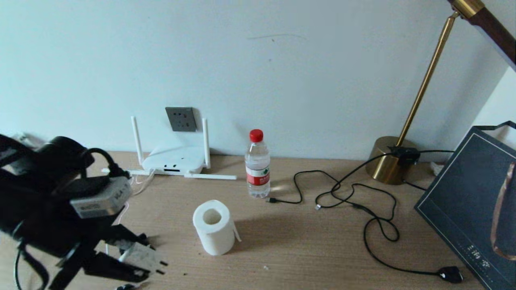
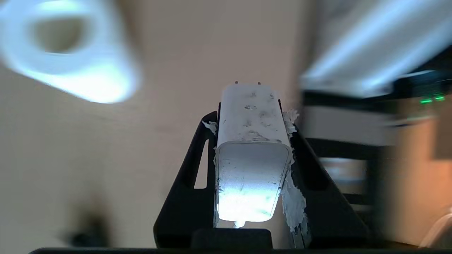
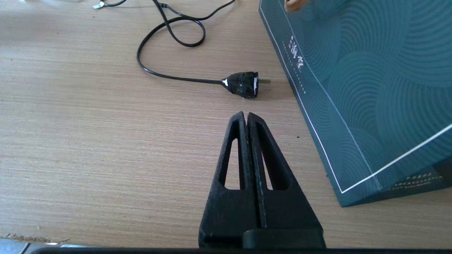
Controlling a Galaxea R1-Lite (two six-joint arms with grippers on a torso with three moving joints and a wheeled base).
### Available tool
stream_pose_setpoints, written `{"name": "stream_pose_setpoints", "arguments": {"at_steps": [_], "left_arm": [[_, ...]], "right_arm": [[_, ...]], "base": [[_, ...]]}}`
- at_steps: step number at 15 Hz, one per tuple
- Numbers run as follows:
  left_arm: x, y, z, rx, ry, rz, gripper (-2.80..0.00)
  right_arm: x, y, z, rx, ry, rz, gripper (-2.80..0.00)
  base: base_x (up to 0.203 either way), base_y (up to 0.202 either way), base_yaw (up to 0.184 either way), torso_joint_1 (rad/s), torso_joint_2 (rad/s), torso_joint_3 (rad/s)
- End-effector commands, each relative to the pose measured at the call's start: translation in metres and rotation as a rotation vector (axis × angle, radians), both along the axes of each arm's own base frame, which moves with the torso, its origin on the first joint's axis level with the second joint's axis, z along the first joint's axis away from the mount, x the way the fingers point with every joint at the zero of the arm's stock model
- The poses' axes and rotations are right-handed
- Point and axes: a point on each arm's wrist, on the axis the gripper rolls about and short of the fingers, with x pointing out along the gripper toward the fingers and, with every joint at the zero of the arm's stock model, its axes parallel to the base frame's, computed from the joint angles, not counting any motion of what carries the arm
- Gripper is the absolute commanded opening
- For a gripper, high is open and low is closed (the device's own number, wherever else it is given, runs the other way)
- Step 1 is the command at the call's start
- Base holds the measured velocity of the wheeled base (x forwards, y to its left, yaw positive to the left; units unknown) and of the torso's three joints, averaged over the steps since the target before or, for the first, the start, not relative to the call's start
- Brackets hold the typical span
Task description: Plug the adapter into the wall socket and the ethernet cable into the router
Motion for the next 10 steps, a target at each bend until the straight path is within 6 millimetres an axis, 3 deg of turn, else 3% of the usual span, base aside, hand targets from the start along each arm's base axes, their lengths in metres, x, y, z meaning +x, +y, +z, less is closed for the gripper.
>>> {"name": "stream_pose_setpoints", "arguments": {"at_steps": [1, 3, 5, 7, 10], "left_arm": [[-0.084, 0.013, 0.038, -0.043, -0.038, 0.06, -2.8], [-0.135, 0.018, 0.053, -0.084, -0.034, 0.173, -2.8], [-0.163, 0.018, 0.058, -0.198, -0.029, 0.34, -2.8], [-0.17, 0.018, 0.06, -0.388, -0.02, 0.516, -2.8], [-0.165, 0.029, 0.057, -0.463, -0.088, 0.868, -2.8]], "right_arm": [[0.0, 0.0, 0.0, 0.0, 0.002, 0.0, -2.8], [0.0, 0.0, 0.0, 0.0, 0.002, 0.0, -2.8], [0.0, 0.0, 0.0, -0.001, 0.003, 0.0, -2.8], [0.0, 0.0, 0.0, 0.0, 0.002, 0.0, -2.8], [0.0, 0.0, 0.0, -0.001, 0.002, 0.0, -2.8]], "base": [[0.0, 0.0, 0.0, 0.0, 0.0, 0.0], [0.0, 0.0, 0.0, 0.0, 0.0, 0.0], [0.0, 0.0, 0.0, 0.0, 0.0, 0.0], [0.0, 0.0, 0.0, 0.0, 0.0, 0.0], [0.0, 0.0, 0.0, 0.0, 0.0, 0.0]]}}
